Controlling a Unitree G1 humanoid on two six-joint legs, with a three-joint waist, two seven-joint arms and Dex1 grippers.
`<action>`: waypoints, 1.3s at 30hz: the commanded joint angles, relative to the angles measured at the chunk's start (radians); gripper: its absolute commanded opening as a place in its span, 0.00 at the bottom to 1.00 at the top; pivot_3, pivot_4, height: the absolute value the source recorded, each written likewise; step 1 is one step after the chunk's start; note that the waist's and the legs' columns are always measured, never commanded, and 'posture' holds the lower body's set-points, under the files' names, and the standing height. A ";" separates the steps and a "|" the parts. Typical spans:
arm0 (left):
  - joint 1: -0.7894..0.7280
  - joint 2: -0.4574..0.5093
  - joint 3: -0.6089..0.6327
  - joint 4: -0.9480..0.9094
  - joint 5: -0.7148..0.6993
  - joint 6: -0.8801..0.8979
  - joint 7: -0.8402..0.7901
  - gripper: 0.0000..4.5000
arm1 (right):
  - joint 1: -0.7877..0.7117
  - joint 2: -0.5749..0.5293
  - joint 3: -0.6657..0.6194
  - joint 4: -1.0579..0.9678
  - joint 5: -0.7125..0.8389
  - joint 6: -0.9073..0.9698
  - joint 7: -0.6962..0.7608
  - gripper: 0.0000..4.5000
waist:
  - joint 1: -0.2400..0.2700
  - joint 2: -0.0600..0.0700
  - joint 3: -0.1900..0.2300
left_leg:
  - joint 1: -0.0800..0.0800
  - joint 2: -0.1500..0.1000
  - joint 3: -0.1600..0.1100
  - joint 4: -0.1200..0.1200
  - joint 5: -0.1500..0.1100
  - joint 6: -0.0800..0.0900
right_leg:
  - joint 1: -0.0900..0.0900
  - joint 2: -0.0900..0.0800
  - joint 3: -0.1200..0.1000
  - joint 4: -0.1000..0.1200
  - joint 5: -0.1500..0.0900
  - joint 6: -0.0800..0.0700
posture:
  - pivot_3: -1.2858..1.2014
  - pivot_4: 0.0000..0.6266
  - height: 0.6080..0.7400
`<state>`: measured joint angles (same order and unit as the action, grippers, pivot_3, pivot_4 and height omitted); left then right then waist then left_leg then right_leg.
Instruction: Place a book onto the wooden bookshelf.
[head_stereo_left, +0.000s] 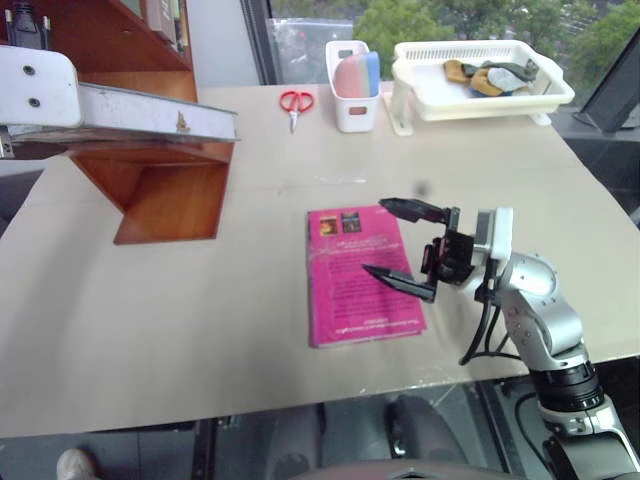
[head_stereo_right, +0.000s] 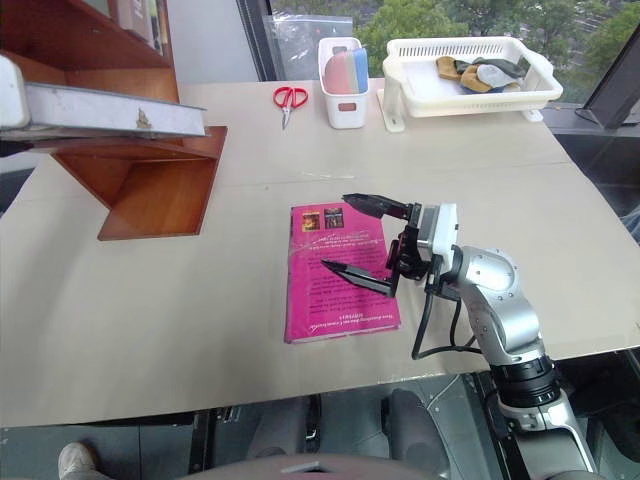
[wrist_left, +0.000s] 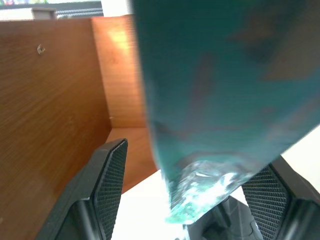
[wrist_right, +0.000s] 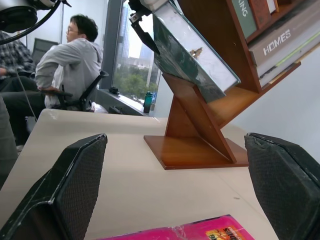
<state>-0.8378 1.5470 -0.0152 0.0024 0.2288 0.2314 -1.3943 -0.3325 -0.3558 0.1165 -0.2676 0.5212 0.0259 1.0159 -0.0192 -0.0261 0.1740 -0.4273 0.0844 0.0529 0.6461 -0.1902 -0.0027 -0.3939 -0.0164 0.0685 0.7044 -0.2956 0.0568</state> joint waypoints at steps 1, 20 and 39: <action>-0.014 -0.010 0.042 0.016 -0.058 -0.015 -0.002 0.80 | 0.005 -0.013 -0.025 -0.050 0.023 0.005 -0.007 1.00 | 0.002 0.000 0.000 | -0.001 0.000 0.000 0.001 0.000 0.000 | 0.000 0.000 0.000 0.000 0.000 0.000 | 0.52 0.24 1.00; -0.057 -0.016 0.033 0.086 -0.116 -0.109 0.033 0.80 | 0.006 -0.061 -0.046 -0.081 0.036 0.035 -0.022 1.00 | 0.004 -0.001 0.001 | -0.006 0.000 0.001 0.001 0.000 0.000 | -0.002 -0.001 0.000 -0.006 0.001 0.000 | 0.52 0.24 1.00; 0.023 -0.070 -0.013 0.245 0.033 -0.203 0.182 0.68 | 0.016 -0.079 -0.050 -0.099 0.040 0.047 -0.031 1.00 | 0.006 -0.002 0.001 | -0.006 0.000 0.002 0.000 0.000 0.000 | -0.002 -0.001 0.000 -0.007 0.001 0.000 | 0.52 0.24 1.00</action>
<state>-0.8182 1.4620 -0.0483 0.2402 0.2454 0.0400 -1.2281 -0.3199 -0.4276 0.0990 -0.3231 0.5407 0.0796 0.9909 -0.0130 -0.0277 0.1747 -0.4333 0.0845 0.0546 0.6462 -0.1906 -0.0028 -0.3961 -0.0172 0.0684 0.6976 -0.2949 0.0566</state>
